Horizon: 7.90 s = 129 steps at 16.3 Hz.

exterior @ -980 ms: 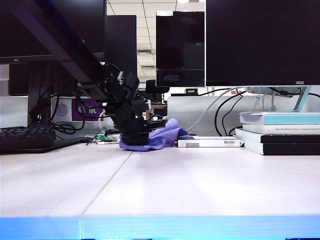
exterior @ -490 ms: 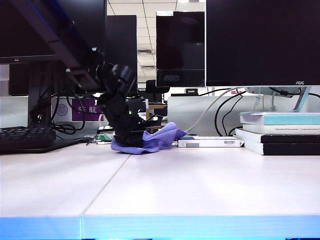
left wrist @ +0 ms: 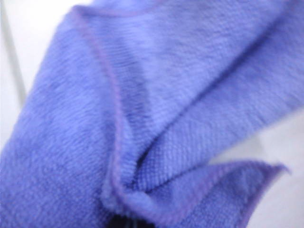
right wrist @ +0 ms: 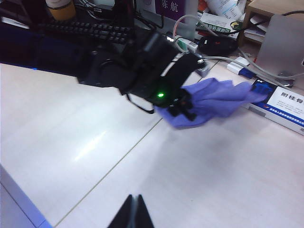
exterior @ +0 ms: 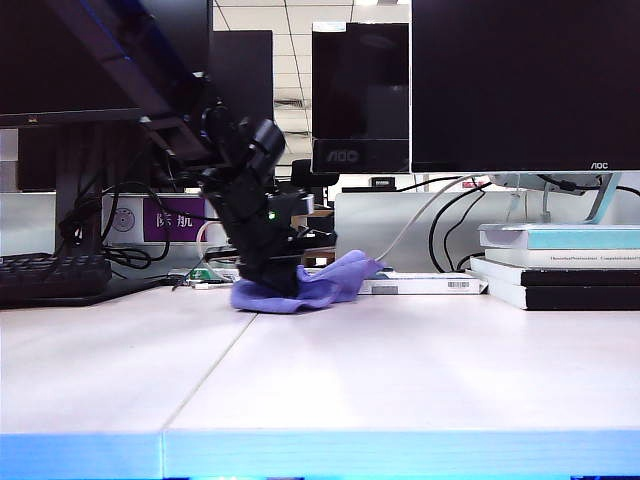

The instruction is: Wipe the table from front to back using the rag.

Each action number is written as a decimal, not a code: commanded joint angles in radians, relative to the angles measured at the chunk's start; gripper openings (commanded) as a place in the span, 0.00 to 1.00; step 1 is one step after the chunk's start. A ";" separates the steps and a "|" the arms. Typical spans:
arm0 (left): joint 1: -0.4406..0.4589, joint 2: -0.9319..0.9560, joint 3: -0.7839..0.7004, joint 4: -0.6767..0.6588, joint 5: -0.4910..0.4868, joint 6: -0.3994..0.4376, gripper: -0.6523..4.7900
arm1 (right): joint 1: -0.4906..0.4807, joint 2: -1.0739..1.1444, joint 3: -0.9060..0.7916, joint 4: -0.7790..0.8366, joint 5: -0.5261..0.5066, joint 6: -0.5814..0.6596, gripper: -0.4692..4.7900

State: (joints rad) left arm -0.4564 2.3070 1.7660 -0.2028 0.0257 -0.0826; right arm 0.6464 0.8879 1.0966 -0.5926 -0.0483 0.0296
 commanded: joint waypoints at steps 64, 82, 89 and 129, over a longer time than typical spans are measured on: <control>-0.280 -1.485 -0.933 -0.029 -0.223 -0.045 0.11 | 0.000 -0.002 0.003 0.013 -0.002 0.003 0.10; 0.244 -2.306 -1.759 0.113 -0.001 -0.005 0.11 | 0.001 -0.002 0.003 0.013 -0.002 0.003 0.10; 0.286 -2.306 -1.759 0.016 -0.088 0.034 0.11 | 0.001 -0.002 0.003 0.013 -0.002 0.003 0.10; 0.370 -2.306 -1.759 0.017 -0.045 0.023 0.11 | -0.548 -0.886 -1.095 0.417 0.025 0.018 0.10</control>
State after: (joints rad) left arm -0.0883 0.0036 0.0097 -0.1688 -0.0208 -0.0601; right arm 0.0963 0.0032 0.0082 -0.1761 -0.0227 0.0532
